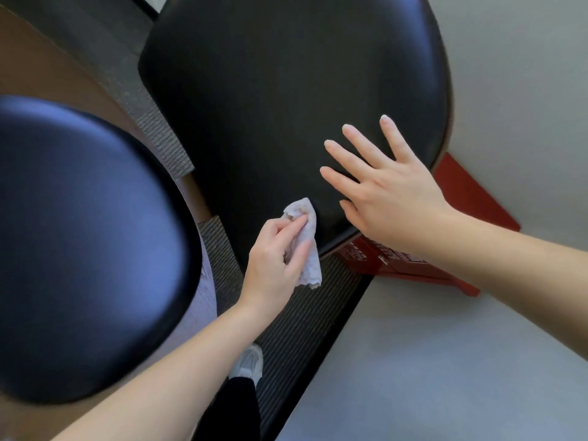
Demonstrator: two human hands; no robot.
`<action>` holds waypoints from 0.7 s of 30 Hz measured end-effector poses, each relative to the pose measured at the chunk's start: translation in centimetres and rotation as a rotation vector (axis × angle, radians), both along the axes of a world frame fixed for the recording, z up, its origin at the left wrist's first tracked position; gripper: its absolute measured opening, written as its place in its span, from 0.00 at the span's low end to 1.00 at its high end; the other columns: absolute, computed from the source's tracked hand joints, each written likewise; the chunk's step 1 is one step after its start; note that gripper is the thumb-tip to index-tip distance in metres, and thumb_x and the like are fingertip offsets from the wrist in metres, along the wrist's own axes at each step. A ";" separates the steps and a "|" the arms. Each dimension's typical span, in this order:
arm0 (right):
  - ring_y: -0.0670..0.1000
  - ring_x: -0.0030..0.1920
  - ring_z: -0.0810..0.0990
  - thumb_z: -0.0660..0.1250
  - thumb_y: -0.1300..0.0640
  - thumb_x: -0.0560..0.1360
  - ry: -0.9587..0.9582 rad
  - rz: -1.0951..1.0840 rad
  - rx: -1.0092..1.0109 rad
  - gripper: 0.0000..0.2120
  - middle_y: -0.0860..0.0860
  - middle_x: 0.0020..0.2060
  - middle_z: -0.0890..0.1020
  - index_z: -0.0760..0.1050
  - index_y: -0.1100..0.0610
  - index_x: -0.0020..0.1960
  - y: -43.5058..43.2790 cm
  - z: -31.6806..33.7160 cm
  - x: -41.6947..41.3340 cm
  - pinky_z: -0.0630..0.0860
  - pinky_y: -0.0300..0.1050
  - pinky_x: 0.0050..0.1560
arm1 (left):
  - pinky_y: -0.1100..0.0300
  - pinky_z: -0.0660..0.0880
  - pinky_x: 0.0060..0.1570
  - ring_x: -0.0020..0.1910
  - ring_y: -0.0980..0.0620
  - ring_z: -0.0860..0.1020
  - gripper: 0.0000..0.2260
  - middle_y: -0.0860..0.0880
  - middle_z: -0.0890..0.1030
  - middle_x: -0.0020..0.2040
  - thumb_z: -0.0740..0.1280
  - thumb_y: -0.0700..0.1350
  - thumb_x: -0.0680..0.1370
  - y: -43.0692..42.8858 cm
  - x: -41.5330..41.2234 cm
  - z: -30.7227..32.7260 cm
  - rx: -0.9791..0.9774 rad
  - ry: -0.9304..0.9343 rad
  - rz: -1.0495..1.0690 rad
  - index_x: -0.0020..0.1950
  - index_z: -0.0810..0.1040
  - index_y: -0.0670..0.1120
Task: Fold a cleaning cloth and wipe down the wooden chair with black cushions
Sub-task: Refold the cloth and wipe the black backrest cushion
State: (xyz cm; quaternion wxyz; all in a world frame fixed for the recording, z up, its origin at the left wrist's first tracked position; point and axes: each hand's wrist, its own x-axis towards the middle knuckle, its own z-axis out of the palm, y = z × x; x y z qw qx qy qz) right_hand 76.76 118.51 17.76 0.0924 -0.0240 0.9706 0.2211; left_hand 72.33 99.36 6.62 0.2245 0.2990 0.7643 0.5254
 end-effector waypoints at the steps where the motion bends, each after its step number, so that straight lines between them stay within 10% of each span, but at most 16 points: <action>1: 0.62 0.76 0.60 0.59 0.50 0.78 0.007 -0.002 -0.005 0.22 0.58 0.73 0.67 0.72 0.56 0.70 -0.1 0.0 0.3 0.48 0.69 0.74 | 0.71 0.70 0.52 0.53 0.61 0.74 0.16 0.52 0.74 0.54 0.64 0.40 0.80 -0.1 0.3 0.1 0.001 -0.029 -0.002 0.68 0.77 0.42; 21: 0.63 0.75 0.61 0.59 0.55 0.78 0.116 -0.008 -0.053 0.19 0.60 0.72 0.69 0.74 0.58 0.67 -0.2 -0.2 1.8 0.48 0.71 0.73 | 0.66 0.70 0.48 0.55 0.56 0.69 0.22 0.53 0.68 0.55 0.75 0.40 0.71 1.0 3.6 0.1 -0.235 -0.051 0.117 0.59 0.68 0.48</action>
